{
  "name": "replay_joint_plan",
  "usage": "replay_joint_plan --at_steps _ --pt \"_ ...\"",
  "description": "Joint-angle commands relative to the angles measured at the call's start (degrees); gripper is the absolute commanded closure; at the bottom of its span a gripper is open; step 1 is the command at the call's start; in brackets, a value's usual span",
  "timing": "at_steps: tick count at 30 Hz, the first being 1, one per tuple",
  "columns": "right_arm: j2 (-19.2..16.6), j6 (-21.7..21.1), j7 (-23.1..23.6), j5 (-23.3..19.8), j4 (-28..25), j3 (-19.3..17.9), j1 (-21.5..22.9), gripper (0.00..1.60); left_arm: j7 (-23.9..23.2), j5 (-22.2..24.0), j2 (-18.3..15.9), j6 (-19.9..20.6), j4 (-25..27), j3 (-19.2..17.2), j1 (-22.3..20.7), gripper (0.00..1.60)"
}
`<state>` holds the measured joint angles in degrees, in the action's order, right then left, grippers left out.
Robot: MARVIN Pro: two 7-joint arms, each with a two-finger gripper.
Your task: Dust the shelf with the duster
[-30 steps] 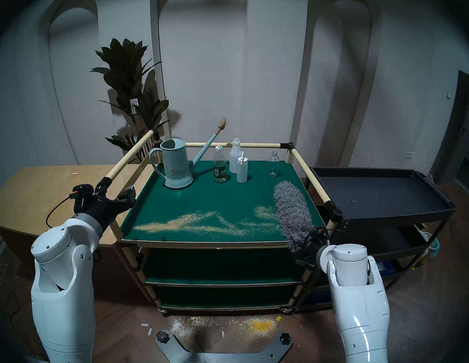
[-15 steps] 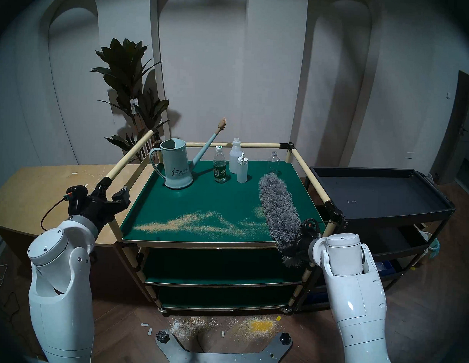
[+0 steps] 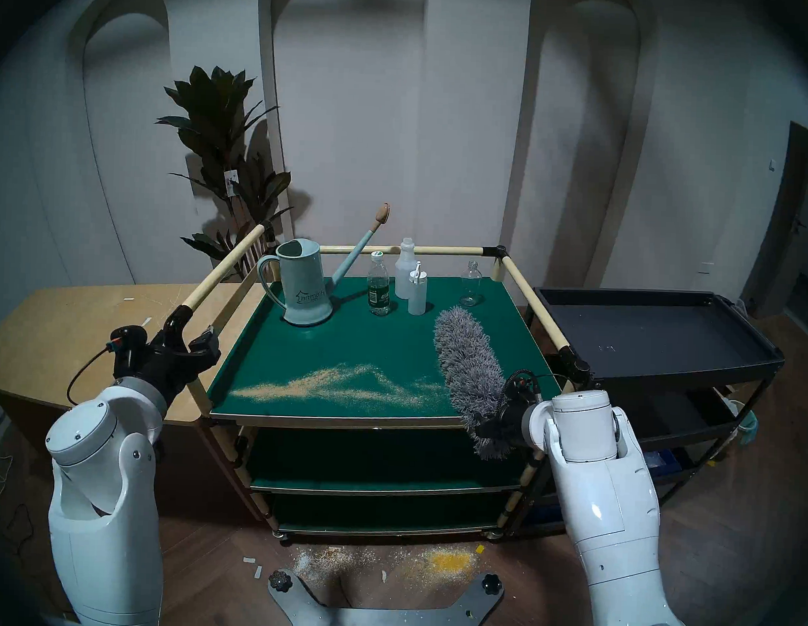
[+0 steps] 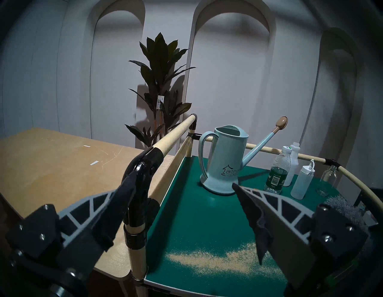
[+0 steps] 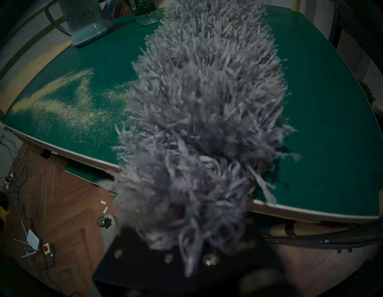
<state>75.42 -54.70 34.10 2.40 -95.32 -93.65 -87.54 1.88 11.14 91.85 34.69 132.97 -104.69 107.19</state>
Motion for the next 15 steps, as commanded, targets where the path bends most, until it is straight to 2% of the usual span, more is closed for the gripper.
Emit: replay_joint_plan --at_steps 1,15 --pt "0.7 -0.2 1.2 -0.8 -1.9 1.3 5.0 1.60 0.1 0.0 -0.2 0.4 1.7 -0.2 -0.6 0.00" --pt "1.2 -0.3 3.1 -0.1 0.4 5.9 7.9 1.60 2.1 -0.2 0.8 1.0 3.0 -1.7 0.6 0.00"
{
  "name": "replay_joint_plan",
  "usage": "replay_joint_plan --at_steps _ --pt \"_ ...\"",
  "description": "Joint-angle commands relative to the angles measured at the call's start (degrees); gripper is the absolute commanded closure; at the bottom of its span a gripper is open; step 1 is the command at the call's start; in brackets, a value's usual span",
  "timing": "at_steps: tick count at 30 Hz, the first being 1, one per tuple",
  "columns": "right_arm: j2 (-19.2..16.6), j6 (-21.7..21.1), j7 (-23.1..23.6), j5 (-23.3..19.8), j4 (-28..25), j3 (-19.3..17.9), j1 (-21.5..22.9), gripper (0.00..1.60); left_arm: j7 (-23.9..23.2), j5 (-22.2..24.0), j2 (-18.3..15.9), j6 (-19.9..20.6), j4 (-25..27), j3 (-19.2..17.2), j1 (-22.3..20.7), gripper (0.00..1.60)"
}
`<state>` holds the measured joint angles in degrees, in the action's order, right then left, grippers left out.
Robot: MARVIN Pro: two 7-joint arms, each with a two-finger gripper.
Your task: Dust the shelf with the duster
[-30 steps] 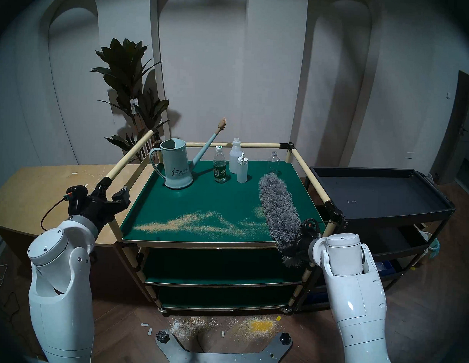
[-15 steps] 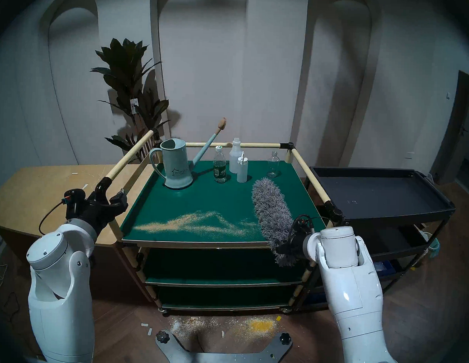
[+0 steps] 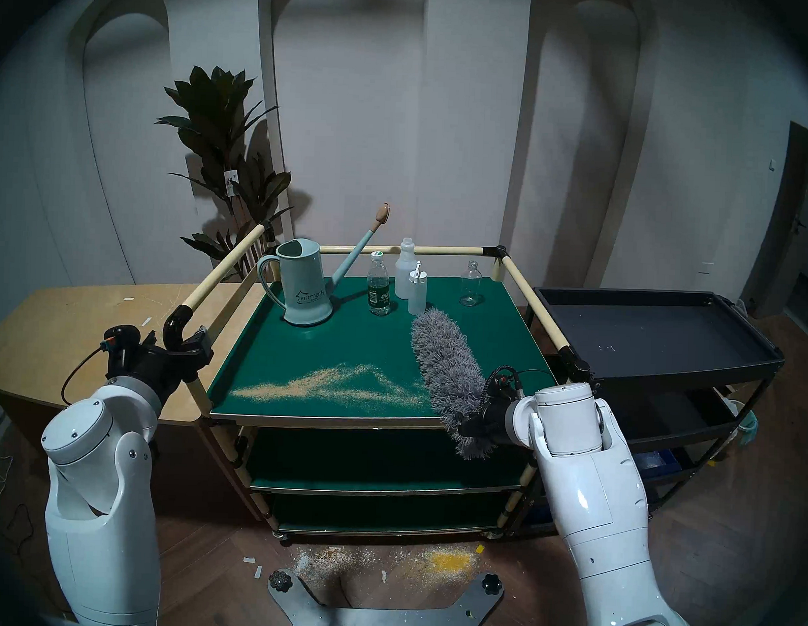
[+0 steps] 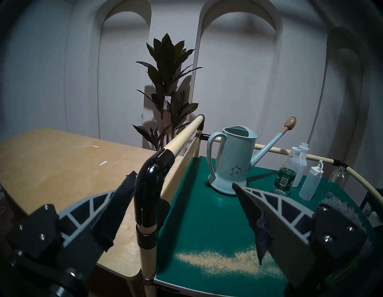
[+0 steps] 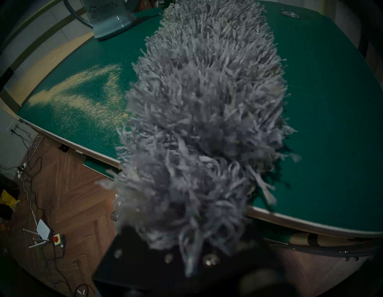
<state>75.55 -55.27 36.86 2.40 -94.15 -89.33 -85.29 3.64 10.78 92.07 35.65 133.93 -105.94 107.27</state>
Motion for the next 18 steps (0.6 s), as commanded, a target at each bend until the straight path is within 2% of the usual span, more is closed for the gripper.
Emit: replay_joint_plan --at_steps 1,18 --pt "1.1 0.3 0.5 0.0 -0.6 2.0 5.9 1.60 0.5 0.1 0.7 0.1 2.2 -0.6 0.7 0.00" --pt "1.9 0.3 2.6 0.8 3.0 7.7 9.8 1.60 4.0 -0.4 4.0 -0.4 5.4 -2.4 4.0 0.00"
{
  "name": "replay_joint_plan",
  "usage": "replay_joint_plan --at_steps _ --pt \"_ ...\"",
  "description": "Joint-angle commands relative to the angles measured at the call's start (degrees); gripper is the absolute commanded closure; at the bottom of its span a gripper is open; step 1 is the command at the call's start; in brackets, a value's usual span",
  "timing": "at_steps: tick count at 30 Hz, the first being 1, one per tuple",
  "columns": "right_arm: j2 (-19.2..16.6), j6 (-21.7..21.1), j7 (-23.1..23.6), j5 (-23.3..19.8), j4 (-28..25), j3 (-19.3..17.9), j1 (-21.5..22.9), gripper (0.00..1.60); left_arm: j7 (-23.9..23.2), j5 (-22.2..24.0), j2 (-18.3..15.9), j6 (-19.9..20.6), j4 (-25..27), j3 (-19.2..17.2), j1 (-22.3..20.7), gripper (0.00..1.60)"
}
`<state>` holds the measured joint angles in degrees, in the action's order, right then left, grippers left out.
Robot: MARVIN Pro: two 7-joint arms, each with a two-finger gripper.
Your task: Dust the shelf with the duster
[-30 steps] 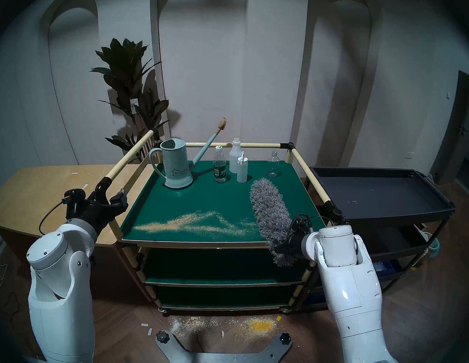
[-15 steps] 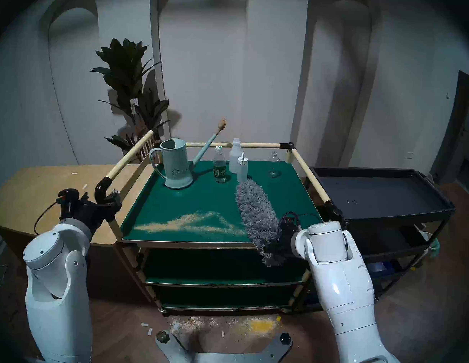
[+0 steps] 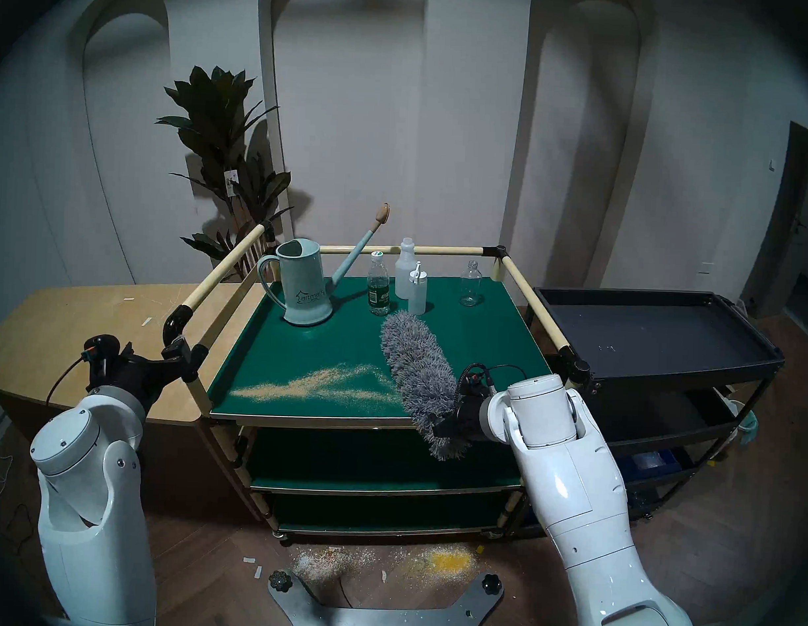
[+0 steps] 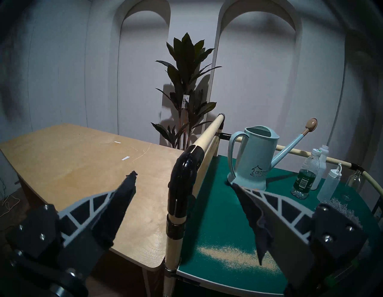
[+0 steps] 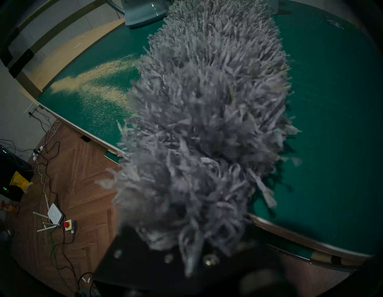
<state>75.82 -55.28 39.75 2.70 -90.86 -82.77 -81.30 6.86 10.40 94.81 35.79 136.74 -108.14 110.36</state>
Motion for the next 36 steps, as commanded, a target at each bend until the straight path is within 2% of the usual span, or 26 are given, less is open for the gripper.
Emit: replay_joint_plan --at_steps 1,22,36 --pt "1.6 0.3 -0.1 0.5 0.1 1.6 6.2 1.60 1.0 0.0 1.4 -0.6 2.8 -0.3 1.1 0.00" --pt "3.3 0.5 3.0 2.8 3.2 7.9 10.6 1.60 6.9 0.5 4.1 -3.3 3.3 -1.3 5.7 0.00" --pt "3.3 1.3 7.3 5.5 5.8 13.8 14.9 1.60 12.4 2.5 5.7 -8.3 3.3 -1.3 9.5 0.00"
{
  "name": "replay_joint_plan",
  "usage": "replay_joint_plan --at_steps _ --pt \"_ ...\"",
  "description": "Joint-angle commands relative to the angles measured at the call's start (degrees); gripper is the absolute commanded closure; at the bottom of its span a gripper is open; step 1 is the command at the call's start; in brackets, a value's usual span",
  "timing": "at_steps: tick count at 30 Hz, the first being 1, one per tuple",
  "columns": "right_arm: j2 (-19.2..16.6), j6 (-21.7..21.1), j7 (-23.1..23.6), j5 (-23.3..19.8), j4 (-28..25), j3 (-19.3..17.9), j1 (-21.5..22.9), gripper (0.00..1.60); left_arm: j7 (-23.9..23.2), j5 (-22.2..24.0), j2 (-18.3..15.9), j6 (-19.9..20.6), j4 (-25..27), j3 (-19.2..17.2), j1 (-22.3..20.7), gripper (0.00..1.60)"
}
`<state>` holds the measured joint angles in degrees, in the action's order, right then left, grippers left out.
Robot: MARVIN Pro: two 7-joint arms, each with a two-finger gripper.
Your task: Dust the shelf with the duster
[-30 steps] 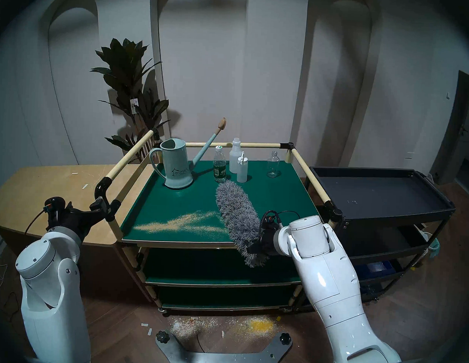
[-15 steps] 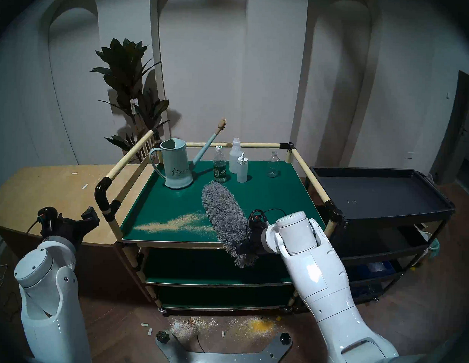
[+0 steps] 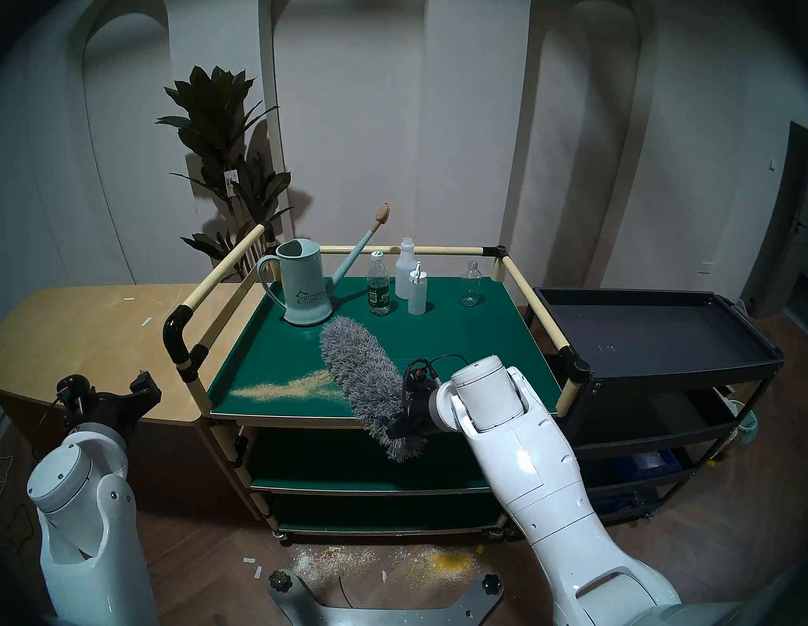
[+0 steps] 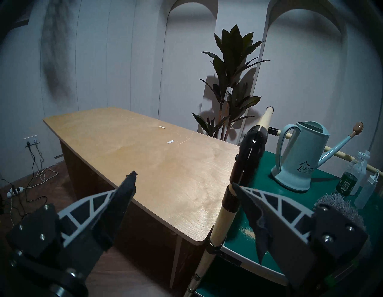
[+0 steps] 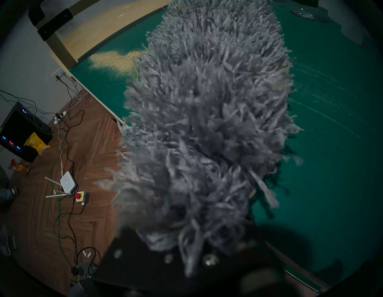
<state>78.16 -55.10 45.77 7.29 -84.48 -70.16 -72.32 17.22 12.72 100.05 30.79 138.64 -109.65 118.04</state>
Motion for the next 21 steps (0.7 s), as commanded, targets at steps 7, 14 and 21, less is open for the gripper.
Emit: replay_joint_plan --at_steps 7,14,21 --pt "0.4 1.3 4.1 2.4 0.9 4.3 8.9 1.60 4.7 1.4 1.3 -7.0 1.4 0.4 4.0 0.00" --pt "-0.1 1.5 6.3 3.6 3.1 7.5 12.1 1.60 6.6 2.5 2.4 -11.1 1.4 0.6 6.7 0.00" --pt "-0.5 0.6 6.9 3.7 3.8 8.0 14.1 1.60 7.3 3.4 3.1 -14.2 1.4 1.0 8.7 0.00"
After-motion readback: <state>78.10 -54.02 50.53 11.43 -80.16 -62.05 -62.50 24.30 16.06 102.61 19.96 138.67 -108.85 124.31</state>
